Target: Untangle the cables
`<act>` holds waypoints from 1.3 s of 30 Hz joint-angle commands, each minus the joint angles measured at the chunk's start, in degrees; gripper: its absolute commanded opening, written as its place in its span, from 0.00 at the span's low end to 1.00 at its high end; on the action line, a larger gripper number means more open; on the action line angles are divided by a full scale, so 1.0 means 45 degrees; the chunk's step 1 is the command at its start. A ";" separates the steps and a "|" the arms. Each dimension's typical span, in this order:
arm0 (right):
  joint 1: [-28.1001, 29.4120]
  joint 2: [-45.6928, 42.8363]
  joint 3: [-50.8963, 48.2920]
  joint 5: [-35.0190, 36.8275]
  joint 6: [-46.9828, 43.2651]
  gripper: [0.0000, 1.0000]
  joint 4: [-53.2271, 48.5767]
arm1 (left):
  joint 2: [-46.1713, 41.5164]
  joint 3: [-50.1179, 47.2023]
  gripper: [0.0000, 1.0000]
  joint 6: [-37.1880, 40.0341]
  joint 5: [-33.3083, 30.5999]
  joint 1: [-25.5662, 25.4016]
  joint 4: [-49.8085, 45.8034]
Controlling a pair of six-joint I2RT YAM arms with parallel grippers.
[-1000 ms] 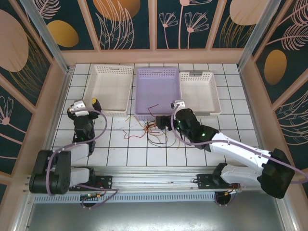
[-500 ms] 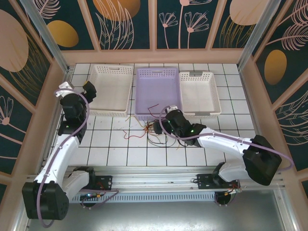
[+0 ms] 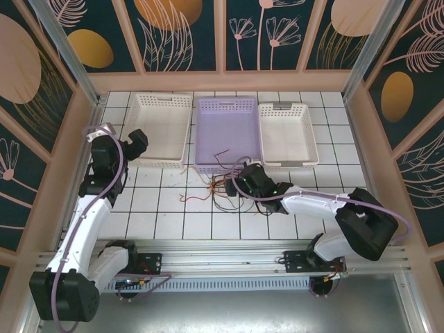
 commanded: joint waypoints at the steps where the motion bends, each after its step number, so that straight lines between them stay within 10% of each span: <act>1: -0.0218 -0.0178 -0.0384 0.0699 0.0578 0.95 0.0457 | -0.0108 -0.0005 0.99 0.0337 0.0221 0.0092 -0.0296; 15: -0.1136 -0.0613 -0.2974 -0.2711 0.0773 0.89 0.7021 | 0.0174 0.0210 0.99 0.0607 0.0592 0.0087 -0.0672; 39: -0.1925 0.2210 -0.2604 -0.3591 0.0704 0.63 0.9872 | 0.0369 0.0187 0.98 0.0767 0.1473 0.0087 -0.0515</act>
